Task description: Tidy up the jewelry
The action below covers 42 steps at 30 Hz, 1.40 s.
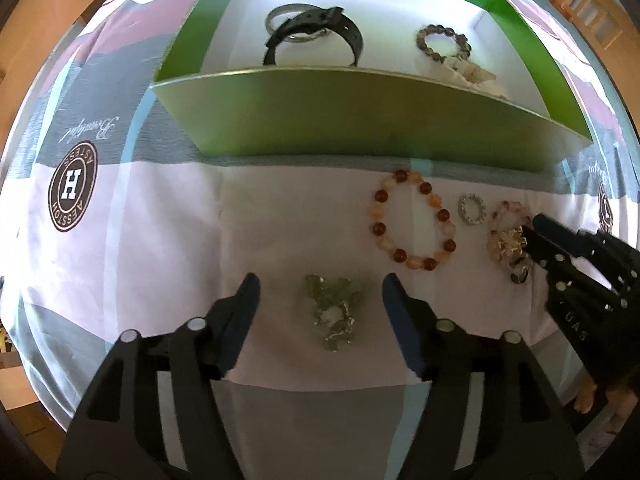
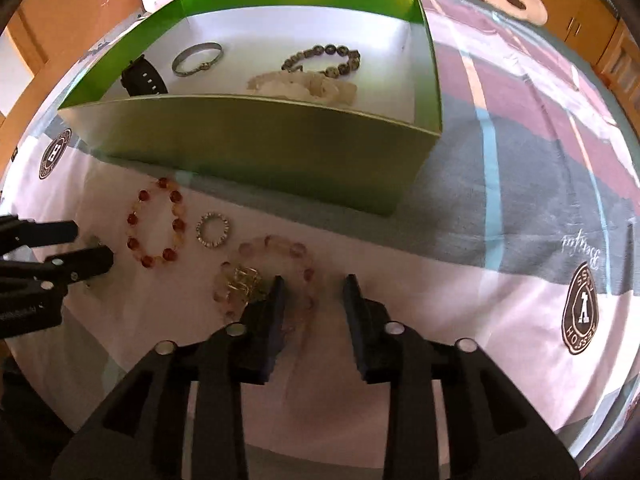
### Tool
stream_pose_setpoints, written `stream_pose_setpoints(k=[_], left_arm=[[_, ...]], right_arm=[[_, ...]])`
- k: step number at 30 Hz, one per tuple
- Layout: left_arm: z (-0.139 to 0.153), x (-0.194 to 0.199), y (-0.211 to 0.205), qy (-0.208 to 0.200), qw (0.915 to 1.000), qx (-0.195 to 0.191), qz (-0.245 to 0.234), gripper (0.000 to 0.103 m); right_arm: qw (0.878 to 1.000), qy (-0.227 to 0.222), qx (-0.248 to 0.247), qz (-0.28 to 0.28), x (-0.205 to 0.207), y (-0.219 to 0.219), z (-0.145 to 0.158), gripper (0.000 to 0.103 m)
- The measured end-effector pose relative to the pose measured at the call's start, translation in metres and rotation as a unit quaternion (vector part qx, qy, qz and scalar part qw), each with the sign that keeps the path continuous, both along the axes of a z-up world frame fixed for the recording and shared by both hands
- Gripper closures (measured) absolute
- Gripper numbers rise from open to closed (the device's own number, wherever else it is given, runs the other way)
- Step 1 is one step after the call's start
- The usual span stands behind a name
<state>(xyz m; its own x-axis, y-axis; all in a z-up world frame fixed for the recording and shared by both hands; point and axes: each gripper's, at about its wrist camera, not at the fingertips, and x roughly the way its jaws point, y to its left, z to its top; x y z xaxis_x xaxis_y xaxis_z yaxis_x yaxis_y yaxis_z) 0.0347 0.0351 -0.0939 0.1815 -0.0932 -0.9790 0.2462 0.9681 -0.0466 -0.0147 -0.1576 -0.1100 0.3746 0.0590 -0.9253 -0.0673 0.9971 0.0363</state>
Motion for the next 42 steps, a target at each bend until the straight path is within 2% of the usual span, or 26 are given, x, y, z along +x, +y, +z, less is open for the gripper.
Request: stream_pose_setpoints(k=[3,6,8,10,18,29,33,35,38,42], left_arm=[[-0.003,0.002,0.000,0.005,1.0000,-0.002,-0.002,0.038],[-0.008,0.002,-0.001,0.006,1.0000,0.003,-0.007,0.051],[-0.008,0.002,-0.001,-0.001,0.9999,0.005,-0.010,0.075],[-0.005,0.000,-0.003,-0.005,0.9999,0.000,-0.010,0.087],[0.016,-0.002,0.000,-0.036,0.9991,-0.019,-0.009,0.095],[0.014,-0.009,-0.023,-0.055,0.9980,0.006,-0.031,0.094],[0.011,-0.010,-0.025,-0.055,0.9977,0.019,-0.034,0.086],[0.011,-0.014,-0.024,-0.057,0.9973,0.026,-0.039,0.073],[0.008,-0.016,-0.028,-0.057,0.9966,0.037,-0.047,0.062],[0.001,-0.016,-0.029,-0.050,0.9964,0.047,-0.049,0.058]], right_arm=[[1.000,-0.007,0.018,0.008,-0.004,0.003,0.006,0.096],[0.999,-0.030,0.033,0.004,-0.007,-0.001,0.018,0.096],[0.998,-0.046,0.038,-0.003,-0.008,-0.006,0.027,0.096],[0.997,-0.060,0.042,-0.009,-0.009,-0.011,0.035,0.096],[0.992,-0.104,0.067,-0.022,-0.015,-0.022,0.056,0.096],[0.994,-0.094,0.059,-0.015,-0.013,-0.015,0.051,0.096],[0.995,-0.085,0.059,-0.013,-0.012,-0.014,0.047,0.096],[0.995,-0.086,0.057,-0.009,-0.013,-0.012,0.048,0.096],[0.995,-0.087,0.057,-0.007,-0.013,-0.012,0.048,0.096],[0.995,-0.085,0.057,-0.008,-0.013,-0.011,0.047,0.096]])
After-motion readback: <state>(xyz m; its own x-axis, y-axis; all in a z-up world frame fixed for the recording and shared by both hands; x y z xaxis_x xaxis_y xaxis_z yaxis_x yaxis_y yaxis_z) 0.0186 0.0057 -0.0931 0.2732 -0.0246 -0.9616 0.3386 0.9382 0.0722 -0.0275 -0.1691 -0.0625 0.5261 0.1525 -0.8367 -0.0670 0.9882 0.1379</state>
